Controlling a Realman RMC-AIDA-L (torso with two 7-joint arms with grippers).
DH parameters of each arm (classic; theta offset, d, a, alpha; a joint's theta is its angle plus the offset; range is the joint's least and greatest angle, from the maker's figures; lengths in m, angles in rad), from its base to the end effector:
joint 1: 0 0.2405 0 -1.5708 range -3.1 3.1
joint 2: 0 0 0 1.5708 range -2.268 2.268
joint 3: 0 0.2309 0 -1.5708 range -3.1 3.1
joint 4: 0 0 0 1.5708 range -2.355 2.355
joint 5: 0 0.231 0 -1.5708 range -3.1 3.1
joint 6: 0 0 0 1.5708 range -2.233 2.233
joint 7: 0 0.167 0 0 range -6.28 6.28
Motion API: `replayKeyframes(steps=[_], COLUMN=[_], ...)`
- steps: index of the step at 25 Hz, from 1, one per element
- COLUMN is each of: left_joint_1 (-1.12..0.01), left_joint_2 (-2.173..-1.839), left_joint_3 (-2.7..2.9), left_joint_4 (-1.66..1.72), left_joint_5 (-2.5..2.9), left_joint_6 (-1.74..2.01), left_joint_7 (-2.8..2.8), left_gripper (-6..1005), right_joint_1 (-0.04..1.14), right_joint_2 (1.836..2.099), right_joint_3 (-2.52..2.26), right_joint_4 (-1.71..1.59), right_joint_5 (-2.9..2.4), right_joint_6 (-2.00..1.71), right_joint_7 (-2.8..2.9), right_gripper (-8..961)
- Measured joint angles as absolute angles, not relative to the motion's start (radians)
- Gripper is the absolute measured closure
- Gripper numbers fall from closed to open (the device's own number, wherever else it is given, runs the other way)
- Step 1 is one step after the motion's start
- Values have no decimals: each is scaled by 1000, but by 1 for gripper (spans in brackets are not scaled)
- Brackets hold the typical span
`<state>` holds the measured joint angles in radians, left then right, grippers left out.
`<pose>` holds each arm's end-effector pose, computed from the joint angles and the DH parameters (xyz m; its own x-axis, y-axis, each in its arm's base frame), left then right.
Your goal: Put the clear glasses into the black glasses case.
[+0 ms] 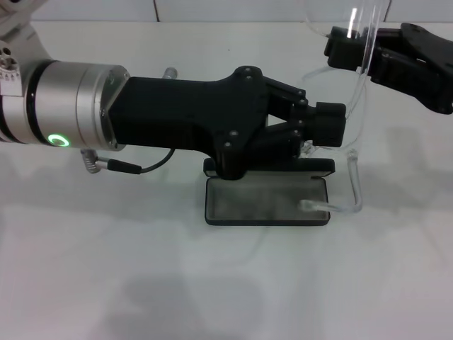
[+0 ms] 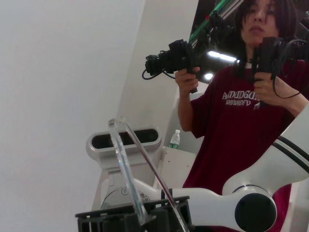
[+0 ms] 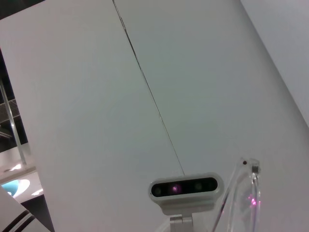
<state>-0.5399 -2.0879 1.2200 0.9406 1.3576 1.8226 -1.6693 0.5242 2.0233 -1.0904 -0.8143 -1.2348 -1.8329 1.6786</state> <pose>-0.0855 0.3042 0.0075 0.6600 0.2448 0.7102 0.0448 -0.9565 0.2881 0.1171 0.3262 0.0506 0.5055 -0.2906 -0.8124 -0.1798 -0.9564 0.2302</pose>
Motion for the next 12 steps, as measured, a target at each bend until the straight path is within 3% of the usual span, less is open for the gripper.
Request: replayKeyframes(steps=[12], left_joint_1=[-541], left_joint_2=[-2085], left_joint_3=[1221], left_joint_4=[949], left_joint_5=[1339], left_joint_6=[1868], left_joint_7=[-1669], left_gripper=[902], right_joint_1=[510], right_joint_2=[2017], right_joint_3=[-1059], right_joint_4=[-793], right_joint_5=[-1229], right_joint_6=[-1827], right_joint_7=[1662], right_gripper=[854])
